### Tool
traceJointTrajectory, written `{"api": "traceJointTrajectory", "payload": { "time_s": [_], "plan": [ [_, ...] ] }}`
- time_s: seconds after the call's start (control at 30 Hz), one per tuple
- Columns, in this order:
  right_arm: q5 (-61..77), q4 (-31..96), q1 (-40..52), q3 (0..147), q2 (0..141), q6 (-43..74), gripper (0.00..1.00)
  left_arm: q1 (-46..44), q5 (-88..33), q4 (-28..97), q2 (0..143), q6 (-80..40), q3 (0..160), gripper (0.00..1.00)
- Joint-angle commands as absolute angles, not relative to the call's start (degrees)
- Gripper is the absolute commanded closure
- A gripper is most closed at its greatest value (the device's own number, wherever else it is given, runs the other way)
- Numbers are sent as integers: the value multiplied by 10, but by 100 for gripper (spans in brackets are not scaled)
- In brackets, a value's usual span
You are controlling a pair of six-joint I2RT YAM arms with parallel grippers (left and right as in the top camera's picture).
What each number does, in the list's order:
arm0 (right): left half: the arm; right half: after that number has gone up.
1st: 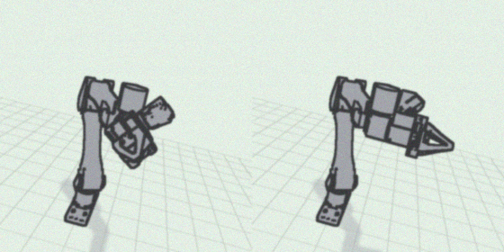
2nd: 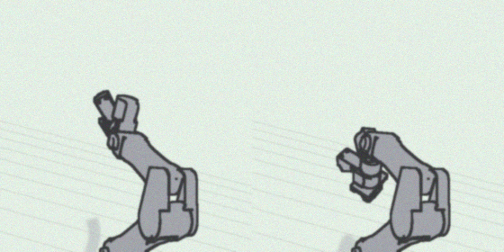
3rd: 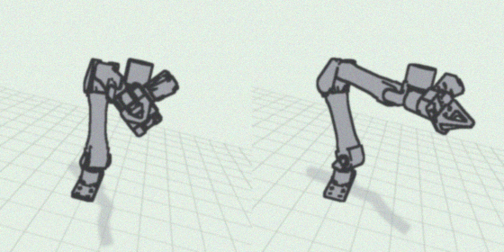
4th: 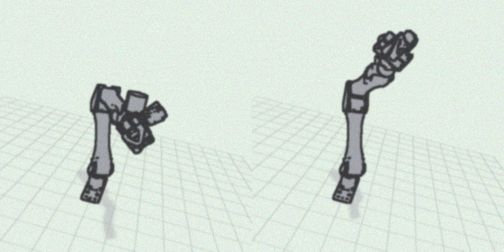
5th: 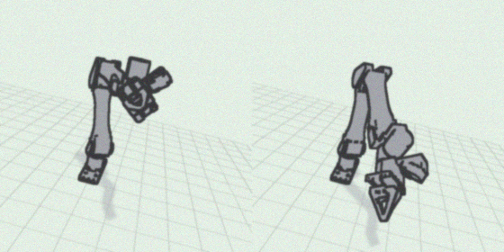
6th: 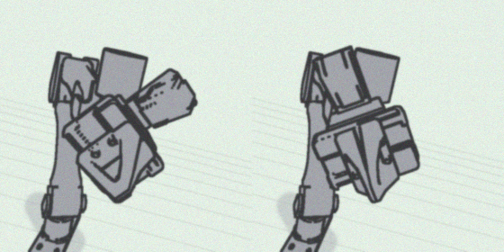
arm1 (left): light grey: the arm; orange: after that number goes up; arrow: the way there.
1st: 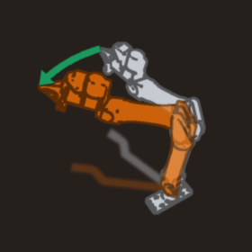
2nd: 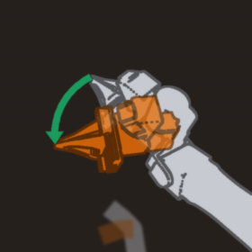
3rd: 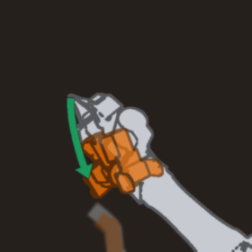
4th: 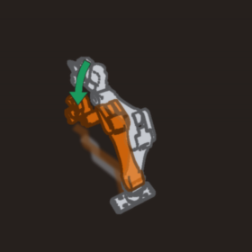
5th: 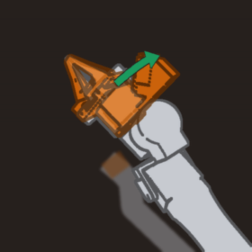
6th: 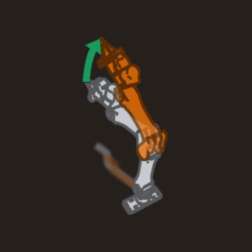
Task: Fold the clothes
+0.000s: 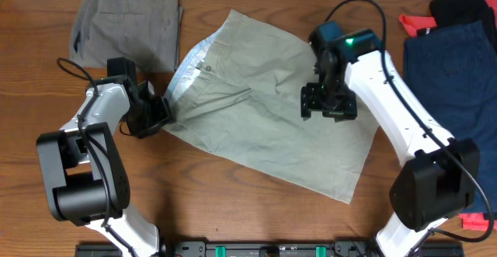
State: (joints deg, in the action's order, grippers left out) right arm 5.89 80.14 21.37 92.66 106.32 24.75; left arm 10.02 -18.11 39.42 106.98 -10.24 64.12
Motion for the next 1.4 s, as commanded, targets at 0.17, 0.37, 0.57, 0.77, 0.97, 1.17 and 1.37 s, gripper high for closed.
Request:
{"api": "traceJointTrajectory", "payload": {
  "time_s": [0.17,0.37,0.57,0.77,0.97,1.17,1.37],
  "plan": [
    [30,786,236,794,986,351,27,101,-184,380,1085,-100,641,93],
    [79,712,236,636,904,394,23,101,-184,374,1085,-142,641,94],
    [79,698,236,538,871,442,22,101,-184,373,1085,-143,641,94],
    [73,641,224,472,871,496,21,101,-184,372,1085,-143,641,94],
    [55,595,189,434,871,499,22,101,-184,373,1085,-143,641,94],
    [39,596,153,427,868,503,21,101,-184,375,1085,-143,641,94],
    [63,588,158,398,868,501,21,101,-184,374,1085,-143,641,94]
  ]
}}
